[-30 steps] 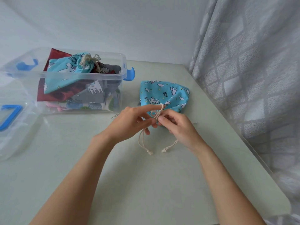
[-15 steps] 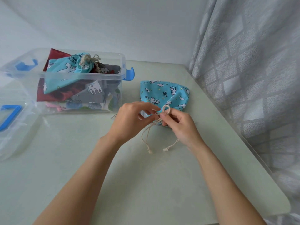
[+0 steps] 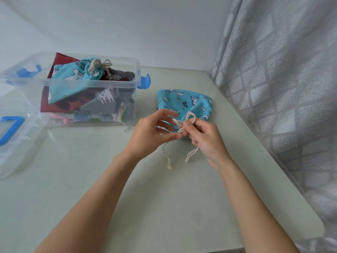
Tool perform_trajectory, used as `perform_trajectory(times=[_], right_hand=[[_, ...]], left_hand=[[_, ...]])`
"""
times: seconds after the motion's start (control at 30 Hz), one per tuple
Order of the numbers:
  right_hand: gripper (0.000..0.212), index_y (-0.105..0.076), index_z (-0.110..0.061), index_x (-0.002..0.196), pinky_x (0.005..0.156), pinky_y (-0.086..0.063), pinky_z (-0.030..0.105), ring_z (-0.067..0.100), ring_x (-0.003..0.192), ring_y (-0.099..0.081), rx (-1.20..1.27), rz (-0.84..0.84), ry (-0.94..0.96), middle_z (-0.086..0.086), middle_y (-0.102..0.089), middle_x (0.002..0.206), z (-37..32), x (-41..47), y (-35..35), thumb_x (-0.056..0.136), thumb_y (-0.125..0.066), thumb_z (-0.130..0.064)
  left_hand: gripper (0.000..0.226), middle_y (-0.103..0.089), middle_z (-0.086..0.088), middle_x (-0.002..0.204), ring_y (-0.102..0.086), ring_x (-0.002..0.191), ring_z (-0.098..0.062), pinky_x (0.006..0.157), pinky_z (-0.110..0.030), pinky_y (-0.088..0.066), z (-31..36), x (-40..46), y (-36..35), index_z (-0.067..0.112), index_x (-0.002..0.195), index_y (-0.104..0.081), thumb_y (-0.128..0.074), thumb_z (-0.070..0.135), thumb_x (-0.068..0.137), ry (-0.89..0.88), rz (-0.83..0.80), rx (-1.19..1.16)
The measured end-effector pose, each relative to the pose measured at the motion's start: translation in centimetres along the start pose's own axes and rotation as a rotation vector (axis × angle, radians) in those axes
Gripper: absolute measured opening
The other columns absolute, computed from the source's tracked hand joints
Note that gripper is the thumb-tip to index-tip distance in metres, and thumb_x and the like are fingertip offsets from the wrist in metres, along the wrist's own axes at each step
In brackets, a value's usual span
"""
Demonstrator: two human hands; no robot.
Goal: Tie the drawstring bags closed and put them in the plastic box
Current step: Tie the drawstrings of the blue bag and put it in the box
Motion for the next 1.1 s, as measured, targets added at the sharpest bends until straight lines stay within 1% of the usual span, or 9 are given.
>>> perform_trajectory(times=[0.1, 0.27, 0.4, 0.5, 0.57, 0.63, 0.73, 0.93, 1.1], right_hand=[[0.022, -0.063, -0.019, 0.069, 0.042, -0.027, 0.014, 0.003, 0.043, -0.033, 0.016, -0.011, -0.005, -0.009, -0.053, 0.055, -0.3, 0.0, -0.1, 0.090, -0.059, -0.018], [0.014, -0.068, -0.012, 0.080, 0.041, -0.023, 0.015, 0.005, 0.046, -0.031, 0.138, -0.080, -0.032, -0.007, -0.054, 0.056, -0.5, -0.1, -0.3, 0.087, -0.059, -0.020], [0.020, -0.069, -0.009, 0.086, 0.045, -0.023, 0.018, 0.004, 0.050, -0.034, 0.181, -0.174, -0.009, -0.003, -0.062, 0.067, -1.1, -0.4, 0.1, 0.081, -0.059, -0.026], [0.004, -0.067, -0.012, 0.078, 0.053, -0.037, 0.011, 0.000, 0.054, -0.052, 0.074, -0.139, 0.082, -0.004, -0.067, 0.070, -1.6, -0.4, 0.7, 0.080, -0.067, -0.008], [0.015, -0.069, -0.019, 0.075, 0.070, -0.048, 0.014, 0.002, 0.069, -0.063, -0.063, -0.073, 0.172, -0.009, -0.070, 0.072, -1.7, -0.3, 1.3, 0.076, -0.073, -0.005], [0.017, -0.070, -0.026, 0.075, 0.076, -0.049, 0.018, 0.003, 0.075, -0.066, -0.190, 0.003, 0.256, -0.013, -0.071, 0.076, -1.8, -0.4, 1.8, 0.073, -0.077, -0.011], [0.011, -0.071, -0.021, 0.078, 0.075, -0.049, 0.015, 0.001, 0.078, -0.066, -0.369, 0.100, 0.426, -0.015, -0.070, 0.077, -2.1, -0.6, 2.0, 0.074, -0.078, -0.013], [0.011, -0.066, -0.011, 0.080, 0.064, -0.046, 0.025, 0.014, 0.071, -0.056, -0.778, 0.278, 0.724, -0.005, -0.067, 0.077, -2.4, -1.1, 0.6, 0.074, -0.072, -0.005], [0.009, -0.067, -0.006, 0.080, 0.067, -0.043, 0.022, 0.017, 0.072, -0.055, -0.774, 0.354, 0.876, 0.000, -0.068, 0.077, -2.8, -1.6, 1.0, 0.077, -0.072, 0.000]], left_hand=[[0.027, -0.063, 0.014, 0.080, -0.063, 0.067, 0.001, 0.067, -0.009, -0.050, 0.0, 0.1, -0.2, 0.022, 0.090, -0.064, -0.080, 0.012, 0.070, -0.051, 0.035, 0.096], [0.018, -0.060, 0.006, 0.086, -0.057, 0.072, -0.004, 0.063, -0.007, -0.042, 0.0, 0.2, -0.2, 0.011, 0.092, -0.072, -0.076, 0.018, 0.075, -0.175, 0.097, 0.209], [0.017, -0.059, 0.012, 0.098, -0.054, 0.093, 0.002, 0.078, -0.007, -0.038, 0.1, 0.2, -0.2, 0.020, 0.090, -0.072, -0.068, 0.033, 0.079, -0.176, 0.089, 0.202], [0.014, -0.063, 0.010, 0.104, -0.053, 0.106, 0.001, 0.086, -0.005, -0.036, 0.4, 0.3, -0.4, 0.019, 0.091, -0.069, -0.064, 0.031, 0.084, -0.181, 0.002, 0.227], [0.008, -0.067, 0.010, 0.097, -0.057, 0.096, 0.004, 0.077, -0.005, -0.038, 0.5, 0.3, -0.6, 0.019, 0.091, -0.067, -0.064, 0.025, 0.087, -0.145, -0.027, 0.212], [0.007, -0.067, 0.013, 0.084, -0.059, 0.081, 0.005, 0.067, -0.006, -0.039, 0.5, 0.2, -0.9, 0.018, 0.089, -0.066, -0.063, 0.024, 0.088, -0.093, -0.043, 0.182], [0.008, -0.063, 0.017, 0.074, -0.059, 0.068, 0.009, 0.059, -0.006, -0.037, 0.5, 0.2, -1.3, 0.019, 0.082, -0.063, -0.061, 0.023, 0.089, -0.024, -0.063, 0.172], [0.013, -0.063, 0.014, 0.072, -0.061, 0.066, 0.003, 0.058, -0.006, -0.040, 0.3, 0.3, -1.3, 0.021, 0.078, -0.060, -0.061, 0.030, 0.088, -0.014, 0.003, 0.259], [0.020, -0.070, 0.006, 0.085, -0.065, 0.081, -0.004, 0.076, -0.023, -0.051, -0.3, 0.1, -1.2, 0.018, 0.089, -0.066, -0.053, 0.032, 0.093, 0.055, -0.010, -0.059]])
Point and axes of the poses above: each hand's wrist, its own x-axis towards the middle knuckle, its own y-axis out of the back of the hand, z = x × y, the point moved 4 cm from there along x, towards the middle knuckle
